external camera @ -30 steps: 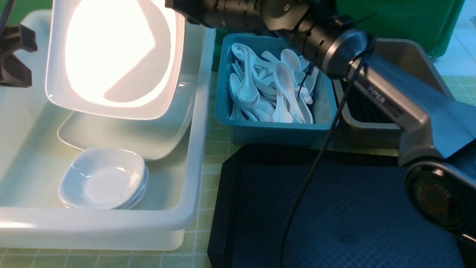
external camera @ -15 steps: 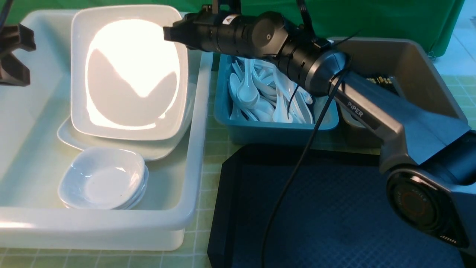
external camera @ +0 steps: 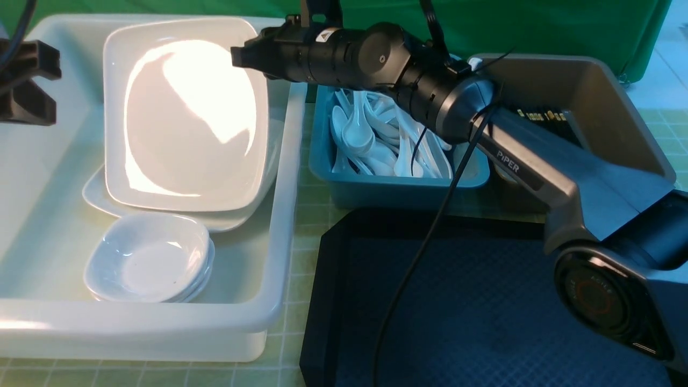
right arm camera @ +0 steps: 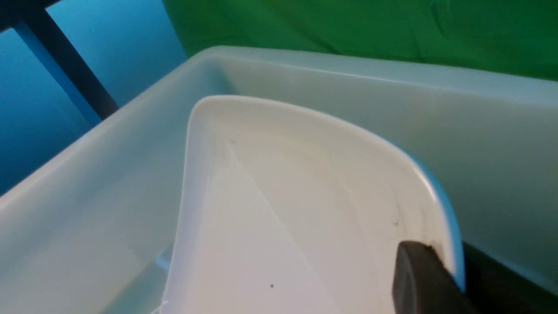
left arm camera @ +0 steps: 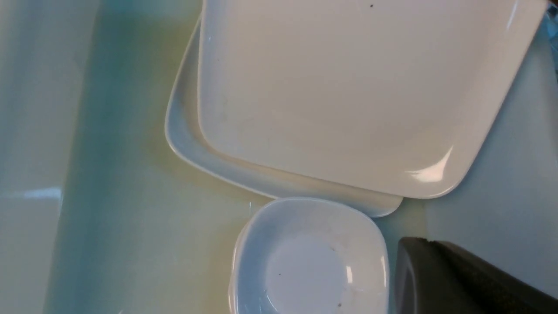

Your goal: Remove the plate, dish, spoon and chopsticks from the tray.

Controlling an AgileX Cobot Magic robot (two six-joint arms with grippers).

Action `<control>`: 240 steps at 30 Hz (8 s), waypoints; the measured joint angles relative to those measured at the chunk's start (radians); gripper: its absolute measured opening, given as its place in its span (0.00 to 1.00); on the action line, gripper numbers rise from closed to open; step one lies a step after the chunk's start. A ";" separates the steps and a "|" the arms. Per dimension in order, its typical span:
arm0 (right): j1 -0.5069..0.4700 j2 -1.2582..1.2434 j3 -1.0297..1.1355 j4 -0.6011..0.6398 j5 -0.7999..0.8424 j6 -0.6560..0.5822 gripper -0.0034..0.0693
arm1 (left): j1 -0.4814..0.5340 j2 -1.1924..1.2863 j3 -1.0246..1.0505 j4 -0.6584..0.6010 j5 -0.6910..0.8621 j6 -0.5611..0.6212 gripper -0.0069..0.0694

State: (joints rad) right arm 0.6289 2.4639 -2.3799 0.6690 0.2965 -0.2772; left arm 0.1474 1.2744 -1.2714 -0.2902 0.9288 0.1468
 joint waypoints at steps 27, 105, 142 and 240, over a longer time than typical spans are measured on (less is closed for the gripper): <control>-0.008 0.000 0.000 0.011 0.063 0.049 0.39 | 0.000 0.012 0.000 -0.011 0.003 0.021 0.08; -0.430 -2.441 2.073 -0.838 -0.283 0.467 0.16 | -0.605 -1.035 0.910 0.018 -0.702 0.063 0.08; -0.430 -2.441 2.073 -0.838 -0.277 0.470 0.25 | -0.175 -1.269 1.265 0.256 -0.770 -0.118 0.09; -0.650 -2.461 2.387 -0.733 -0.044 0.229 0.38 | -0.163 -1.273 1.279 0.285 -0.726 -0.118 0.16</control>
State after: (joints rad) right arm -0.0215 0.0024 0.0070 -0.0639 0.2530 -0.0478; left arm -0.0161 0.0009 0.0074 -0.0057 0.2032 0.0286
